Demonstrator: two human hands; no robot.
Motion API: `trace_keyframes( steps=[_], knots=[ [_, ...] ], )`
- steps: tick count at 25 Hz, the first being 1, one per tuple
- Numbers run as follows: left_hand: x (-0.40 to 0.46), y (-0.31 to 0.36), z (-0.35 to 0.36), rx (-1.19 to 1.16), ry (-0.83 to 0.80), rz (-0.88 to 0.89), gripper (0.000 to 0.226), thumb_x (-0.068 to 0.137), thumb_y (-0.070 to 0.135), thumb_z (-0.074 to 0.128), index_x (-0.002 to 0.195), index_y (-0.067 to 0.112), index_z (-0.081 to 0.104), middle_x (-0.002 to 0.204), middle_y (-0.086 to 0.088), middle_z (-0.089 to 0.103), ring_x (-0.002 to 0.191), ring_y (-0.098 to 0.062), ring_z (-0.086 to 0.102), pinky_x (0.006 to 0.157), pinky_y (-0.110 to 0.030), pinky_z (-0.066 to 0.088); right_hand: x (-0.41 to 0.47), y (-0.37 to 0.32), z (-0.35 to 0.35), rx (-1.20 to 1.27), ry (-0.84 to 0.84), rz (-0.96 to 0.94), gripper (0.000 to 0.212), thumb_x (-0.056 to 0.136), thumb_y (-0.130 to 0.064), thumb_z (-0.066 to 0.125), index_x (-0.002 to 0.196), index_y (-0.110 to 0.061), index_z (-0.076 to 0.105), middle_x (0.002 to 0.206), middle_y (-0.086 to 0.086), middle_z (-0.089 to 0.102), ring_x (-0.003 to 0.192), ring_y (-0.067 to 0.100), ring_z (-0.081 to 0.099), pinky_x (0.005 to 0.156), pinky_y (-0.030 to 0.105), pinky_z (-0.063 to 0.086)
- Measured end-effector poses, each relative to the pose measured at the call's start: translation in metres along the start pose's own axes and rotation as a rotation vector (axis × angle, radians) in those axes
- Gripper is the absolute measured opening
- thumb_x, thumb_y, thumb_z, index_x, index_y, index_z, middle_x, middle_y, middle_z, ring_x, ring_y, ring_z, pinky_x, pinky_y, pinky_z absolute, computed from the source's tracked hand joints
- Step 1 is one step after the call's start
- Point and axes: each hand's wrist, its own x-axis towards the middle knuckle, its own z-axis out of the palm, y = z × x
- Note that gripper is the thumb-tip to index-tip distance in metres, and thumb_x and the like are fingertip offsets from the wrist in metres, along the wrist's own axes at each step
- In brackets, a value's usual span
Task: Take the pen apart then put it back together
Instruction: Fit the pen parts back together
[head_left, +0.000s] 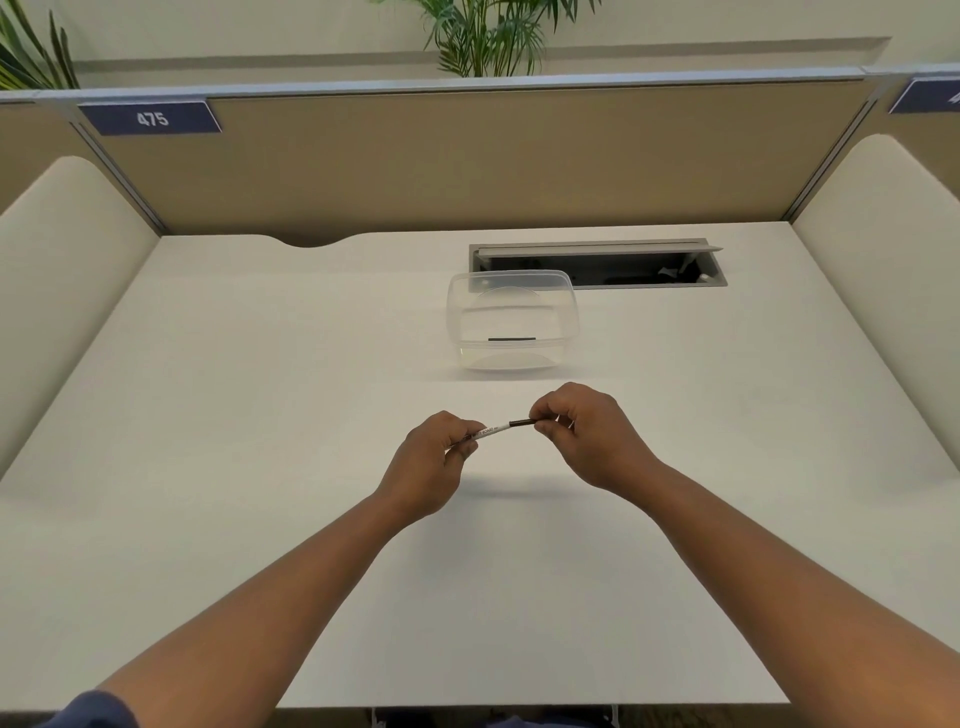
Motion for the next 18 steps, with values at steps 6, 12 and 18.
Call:
trace_keyframes(
  steps=[6, 12, 18],
  knots=[
    [-0.0018, 0.0011, 0.0000, -0.007, -0.008, 0.023, 0.025, 0.099, 0.011, 0.057, 0.118, 0.019, 0.071, 0.094, 0.008, 0.058, 0.088, -0.006, 0.055, 0.077, -0.022, 0.042, -0.0008, 0.0011, -0.0001, 0.072, -0.021, 0.108, 0.011, 0.092, -0.012, 0.065, 0.093, -0.019, 0.073, 0.088, -0.002, 0.064, 0.075, 0.009, 0.053, 0.069, 0.024, 0.042],
    [-0.0041, 0.0053, -0.0026, 0.076, 0.007, 0.088, 0.027, 0.100, 0.011, 0.055, 0.120, 0.019, 0.071, 0.094, 0.008, 0.057, 0.088, -0.016, 0.056, 0.076, -0.031, 0.049, -0.0017, 0.0023, -0.0002, -0.005, -0.038, 0.072, 0.012, 0.092, -0.012, 0.063, 0.092, -0.019, 0.072, 0.084, -0.005, 0.059, 0.076, 0.014, 0.053, 0.071, 0.031, 0.045],
    [-0.0078, 0.0094, -0.0032, 0.197, 0.034, 0.132, 0.025, 0.099, 0.018, 0.056, 0.119, 0.022, 0.071, 0.095, 0.007, 0.060, 0.082, -0.019, 0.055, 0.068, -0.032, 0.046, -0.0067, -0.0002, 0.0055, -0.015, -0.042, 0.036, 0.011, 0.093, -0.013, 0.063, 0.092, -0.018, 0.072, 0.083, -0.005, 0.058, 0.078, 0.014, 0.054, 0.071, 0.031, 0.045]
  ],
)
